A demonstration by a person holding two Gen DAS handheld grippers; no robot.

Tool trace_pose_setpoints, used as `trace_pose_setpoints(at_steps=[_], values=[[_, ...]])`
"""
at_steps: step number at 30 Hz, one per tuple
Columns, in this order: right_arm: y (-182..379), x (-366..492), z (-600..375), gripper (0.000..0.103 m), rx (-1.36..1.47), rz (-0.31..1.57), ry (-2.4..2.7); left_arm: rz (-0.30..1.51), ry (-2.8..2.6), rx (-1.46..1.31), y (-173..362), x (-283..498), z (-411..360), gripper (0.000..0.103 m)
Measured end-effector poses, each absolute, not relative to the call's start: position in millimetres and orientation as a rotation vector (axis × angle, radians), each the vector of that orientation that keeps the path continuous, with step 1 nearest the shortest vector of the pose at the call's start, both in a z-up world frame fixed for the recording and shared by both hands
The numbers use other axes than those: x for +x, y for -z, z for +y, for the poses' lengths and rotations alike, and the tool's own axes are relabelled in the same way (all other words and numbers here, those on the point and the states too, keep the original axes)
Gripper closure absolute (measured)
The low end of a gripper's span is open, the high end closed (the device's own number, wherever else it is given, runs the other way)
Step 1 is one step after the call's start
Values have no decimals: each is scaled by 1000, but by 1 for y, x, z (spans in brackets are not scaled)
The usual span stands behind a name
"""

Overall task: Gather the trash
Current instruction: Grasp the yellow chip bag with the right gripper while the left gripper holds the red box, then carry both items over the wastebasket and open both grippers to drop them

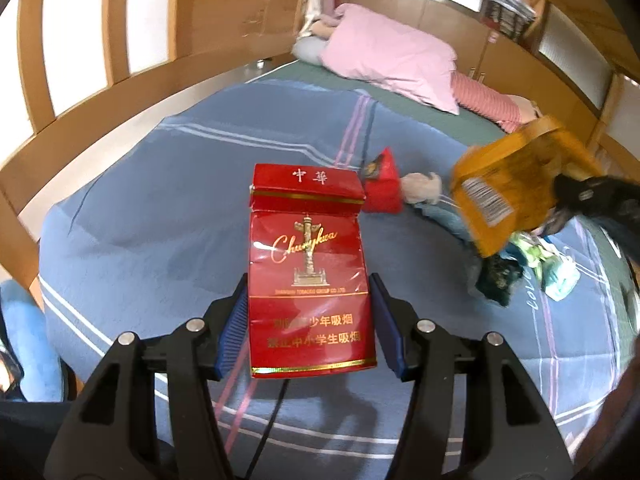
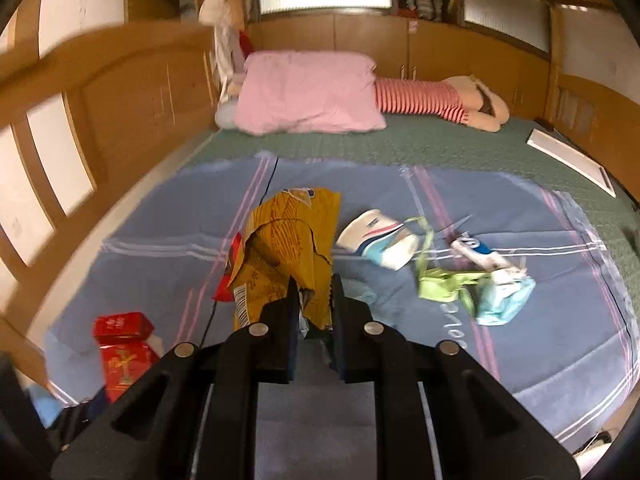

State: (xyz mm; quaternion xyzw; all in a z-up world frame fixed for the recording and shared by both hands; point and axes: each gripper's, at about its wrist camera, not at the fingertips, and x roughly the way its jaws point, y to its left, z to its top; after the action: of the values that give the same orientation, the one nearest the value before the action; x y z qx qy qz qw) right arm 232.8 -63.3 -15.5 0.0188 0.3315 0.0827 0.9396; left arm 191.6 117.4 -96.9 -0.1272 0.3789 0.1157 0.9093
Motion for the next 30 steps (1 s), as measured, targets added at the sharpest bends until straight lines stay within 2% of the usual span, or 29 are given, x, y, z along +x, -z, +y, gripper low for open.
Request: trace_pose_setpoints(at_steps=[6,11,19,25,26,27,30], values=[[-26,179,-138,87,109,617,-199,765,-40,-165,90,176,83,46],[-35,133,-207,87,146,619,-147,712,91,-197,82,150,66,46],[5,55,-309,87,165,764,34,664,291,-252,77,121,40,46],[61,28,-340,85,160,979,90,663,325,-249,76,115,25,46],[72,25,-342,83,175,1017,88,664,345,-243,76,112,19,46],[78,23,-344,76,198,1041,84,670,370,-249,77,110,13,46],[84,18,-353,47,307,1044,86,711,448,-262,82,106,-7,46]])
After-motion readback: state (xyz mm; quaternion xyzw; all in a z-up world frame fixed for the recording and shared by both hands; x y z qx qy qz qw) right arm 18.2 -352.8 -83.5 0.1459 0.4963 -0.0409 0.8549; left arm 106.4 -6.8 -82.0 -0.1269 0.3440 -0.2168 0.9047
